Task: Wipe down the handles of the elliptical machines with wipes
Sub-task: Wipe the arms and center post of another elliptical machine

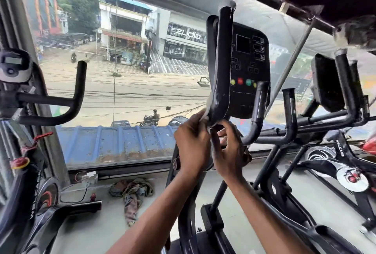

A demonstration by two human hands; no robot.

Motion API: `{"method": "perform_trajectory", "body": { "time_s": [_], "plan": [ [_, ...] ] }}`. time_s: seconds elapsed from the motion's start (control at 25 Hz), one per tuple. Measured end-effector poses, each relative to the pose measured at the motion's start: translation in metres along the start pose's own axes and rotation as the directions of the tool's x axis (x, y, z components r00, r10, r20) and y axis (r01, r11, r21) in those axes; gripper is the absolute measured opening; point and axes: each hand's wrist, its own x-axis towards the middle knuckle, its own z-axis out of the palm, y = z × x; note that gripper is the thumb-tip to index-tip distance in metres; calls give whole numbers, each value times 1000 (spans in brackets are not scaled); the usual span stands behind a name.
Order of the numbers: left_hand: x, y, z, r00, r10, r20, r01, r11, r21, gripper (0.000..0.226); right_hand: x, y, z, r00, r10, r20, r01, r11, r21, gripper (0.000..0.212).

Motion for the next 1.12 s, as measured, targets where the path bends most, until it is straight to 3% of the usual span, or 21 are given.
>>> {"method": "perform_trajectory", "body": {
  "time_s": [0.24,0.44,0.56,0.68,0.8,0.96,1.12],
  "plan": [
    [-14,41,3,993,108,44,-108,994,10,18,17,-35,-31,969,-234,-77,241,964,111,52],
    [-14,60,1,987,116,111,-131,981,141,14,37,-42,-51,921,-353,-164,356,935,-16,24],
    [-7,54,-6,996,84,4,-83,975,208,26,55,-37,-50,911,-404,-85,386,906,-176,20],
    [-1,47,-8,999,-34,8,30,961,275,27,69,-34,-45,895,-447,7,433,864,-257,17],
    [5,42,-8,995,-54,80,31,964,263,29,79,-47,-44,853,-519,51,511,812,-283,10],
    [21,30,-8,994,-32,106,1,961,277,28,115,-64,-48,903,-430,20,421,874,-242,13],
    [28,26,-11,989,-22,145,-14,969,248,28,94,-55,-45,865,-491,103,502,843,-192,19]
  ]
}}
